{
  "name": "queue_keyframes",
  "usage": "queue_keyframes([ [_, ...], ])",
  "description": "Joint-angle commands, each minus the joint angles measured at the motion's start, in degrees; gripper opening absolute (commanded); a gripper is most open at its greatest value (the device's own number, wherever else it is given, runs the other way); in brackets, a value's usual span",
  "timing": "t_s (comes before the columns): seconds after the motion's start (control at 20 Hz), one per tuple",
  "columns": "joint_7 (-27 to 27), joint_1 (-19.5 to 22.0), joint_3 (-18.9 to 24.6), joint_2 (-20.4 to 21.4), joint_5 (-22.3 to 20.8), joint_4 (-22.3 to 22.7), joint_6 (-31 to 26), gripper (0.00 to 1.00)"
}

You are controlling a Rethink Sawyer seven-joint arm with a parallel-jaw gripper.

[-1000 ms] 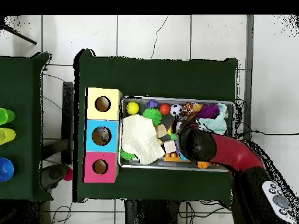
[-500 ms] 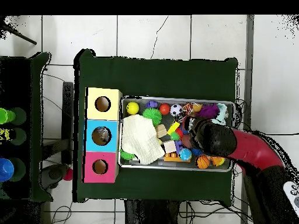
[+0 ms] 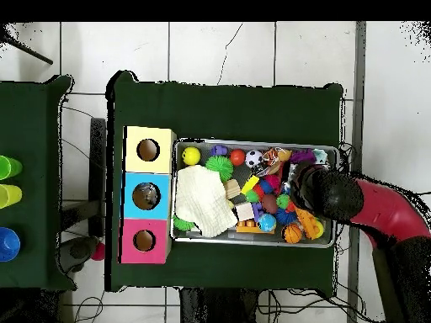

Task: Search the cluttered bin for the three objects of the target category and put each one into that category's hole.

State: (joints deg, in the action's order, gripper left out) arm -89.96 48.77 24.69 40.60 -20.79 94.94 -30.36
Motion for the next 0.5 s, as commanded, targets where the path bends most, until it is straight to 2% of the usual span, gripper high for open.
queue_keyframes([
  [0.05, 18.58, 1.56, 5.99, -0.76, -6.36, -5.87, -9.21, 0.00],
  [0.2, 20.54, 1.85, 6.04, -0.76, -9.40, -6.44, -9.71, 0.00],
  [0.5, 19.42, 0.89, 4.57, -1.89, -15.75, -8.35, -9.32, 0.00],
])
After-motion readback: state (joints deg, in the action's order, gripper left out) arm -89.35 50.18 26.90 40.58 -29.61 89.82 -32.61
